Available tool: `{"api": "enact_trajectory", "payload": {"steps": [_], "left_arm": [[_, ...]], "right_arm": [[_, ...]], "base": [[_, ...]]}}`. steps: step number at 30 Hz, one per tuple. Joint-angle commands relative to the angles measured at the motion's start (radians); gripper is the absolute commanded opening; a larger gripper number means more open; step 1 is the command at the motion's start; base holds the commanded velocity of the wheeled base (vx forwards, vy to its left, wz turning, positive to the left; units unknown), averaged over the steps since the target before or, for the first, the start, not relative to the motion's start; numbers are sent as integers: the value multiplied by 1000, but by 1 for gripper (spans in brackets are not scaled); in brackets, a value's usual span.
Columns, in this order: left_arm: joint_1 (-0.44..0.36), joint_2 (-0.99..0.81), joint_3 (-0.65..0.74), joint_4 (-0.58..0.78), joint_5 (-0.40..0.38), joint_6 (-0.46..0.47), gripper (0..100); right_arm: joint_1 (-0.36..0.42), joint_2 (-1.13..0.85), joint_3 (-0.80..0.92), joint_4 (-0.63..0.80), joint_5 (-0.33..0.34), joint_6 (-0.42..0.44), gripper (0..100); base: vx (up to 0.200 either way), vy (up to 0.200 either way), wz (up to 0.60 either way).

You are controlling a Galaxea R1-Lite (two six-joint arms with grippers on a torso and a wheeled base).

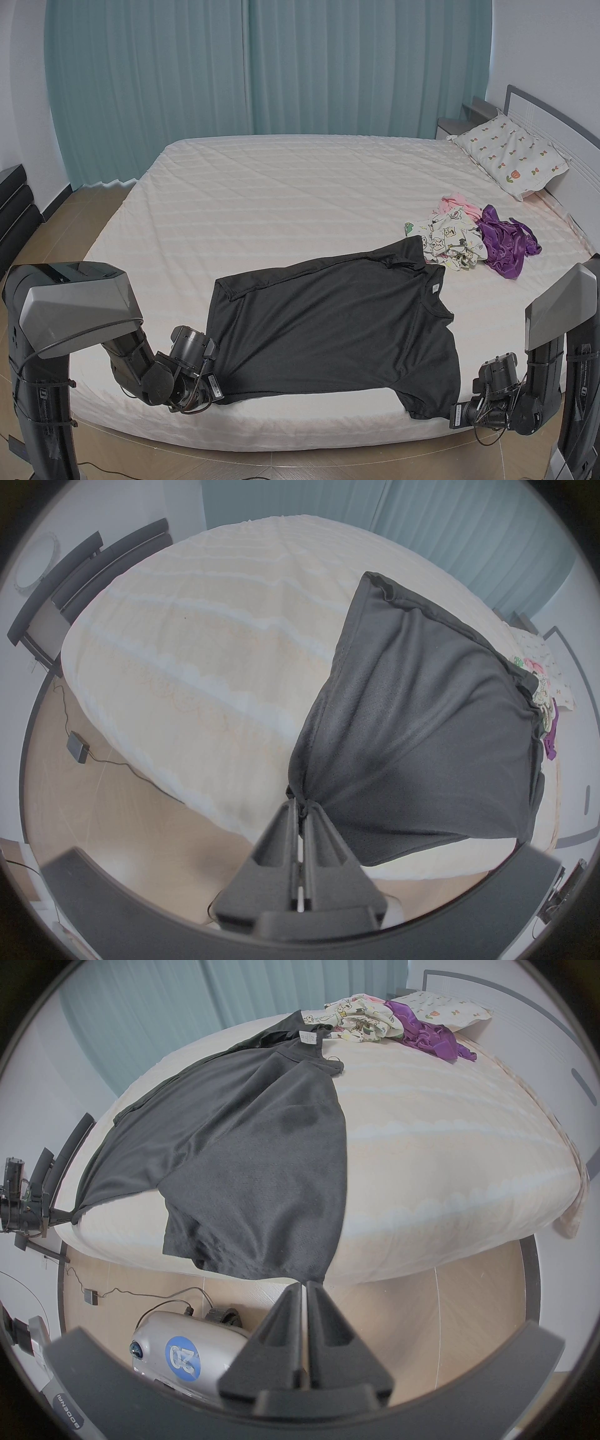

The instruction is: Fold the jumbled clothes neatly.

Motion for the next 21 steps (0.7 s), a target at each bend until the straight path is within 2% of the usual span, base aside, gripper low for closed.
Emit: {"api": "enact_trajectory", "payload": {"steps": [1, 9, 12, 13, 16, 21], "left_arm": [[0, -1, 15, 1, -1, 1, 100], [9, -47, 12, -7, -17, -7, 100], [23, -112, 11, -10, -57, -24, 100], [26, -147, 11, -16, -72, -42, 100], [38, -181, 1, -28, -109, -102, 100], [68, -193, -29, -27, -167, -171, 100]], "right_arm": [[0, -2, 14, -2, 0, -1, 100], [0, -9, 29, -107, 22, 31, 100], [26, -16, 31, -185, 46, 141, 100], [66, -26, 31, -217, 54, 224, 100], [109, -34, 20, -275, 52, 344, 100], [108, -71, -21, -297, 52, 434, 100]], "base": [[0, 0, 0], [0, 0, 0], [0, 0, 0], [0, 0, 0], [0, 0, 0], [40, 0, 0]]}}
